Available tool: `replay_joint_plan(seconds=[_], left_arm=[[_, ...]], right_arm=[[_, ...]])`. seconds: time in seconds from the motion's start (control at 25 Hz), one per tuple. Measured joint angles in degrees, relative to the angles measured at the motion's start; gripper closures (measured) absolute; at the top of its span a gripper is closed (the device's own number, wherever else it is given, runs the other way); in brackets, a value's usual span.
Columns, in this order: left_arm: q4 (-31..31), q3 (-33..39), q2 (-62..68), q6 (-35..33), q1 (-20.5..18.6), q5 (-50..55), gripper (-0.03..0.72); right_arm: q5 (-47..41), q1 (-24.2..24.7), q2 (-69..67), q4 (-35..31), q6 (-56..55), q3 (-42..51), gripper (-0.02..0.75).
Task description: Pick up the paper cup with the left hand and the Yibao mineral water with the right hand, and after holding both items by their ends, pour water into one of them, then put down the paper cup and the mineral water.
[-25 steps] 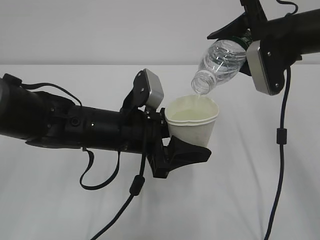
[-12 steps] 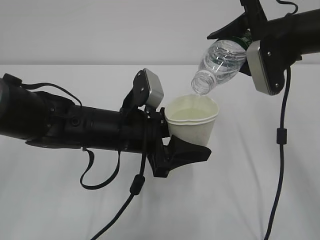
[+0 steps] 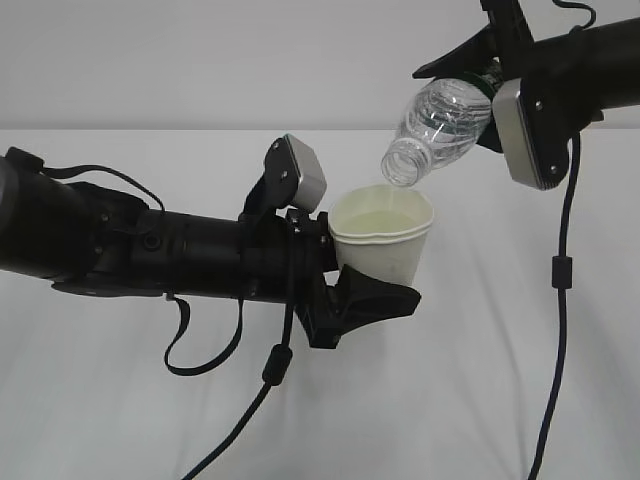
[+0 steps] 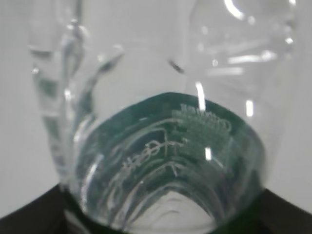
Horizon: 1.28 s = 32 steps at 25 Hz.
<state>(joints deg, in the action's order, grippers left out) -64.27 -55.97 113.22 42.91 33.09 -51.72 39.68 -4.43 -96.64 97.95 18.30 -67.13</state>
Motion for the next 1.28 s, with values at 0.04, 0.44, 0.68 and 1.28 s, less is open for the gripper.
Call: replay_joint_plan(seconds=[0.04, 0.44, 0.68, 1.28], left_arm=[[0.0, 0.0, 0.0, 0.0, 0.0, 0.0, 0.232], [0.0, 0.0, 0.0, 0.0, 0.0, 0.5, 0.232], [0.0, 0.0, 0.0, 0.0, 0.0, 0.9, 0.232], [0.0, 0.0, 0.0, 0.0, 0.0, 1.5, 0.232]], right_arm=[[0.1, 0.0, 0.0, 0.0, -0.1, 0.0, 0.276], [0.9, 0.0, 0.0, 0.0, -3.7, 0.0, 0.276], [1.0, 0.0, 0.0, 0.0, -7.2, 0.0, 0.276], [1.3, 0.0, 0.0, 0.0, -16.1, 0.0, 0.302]])
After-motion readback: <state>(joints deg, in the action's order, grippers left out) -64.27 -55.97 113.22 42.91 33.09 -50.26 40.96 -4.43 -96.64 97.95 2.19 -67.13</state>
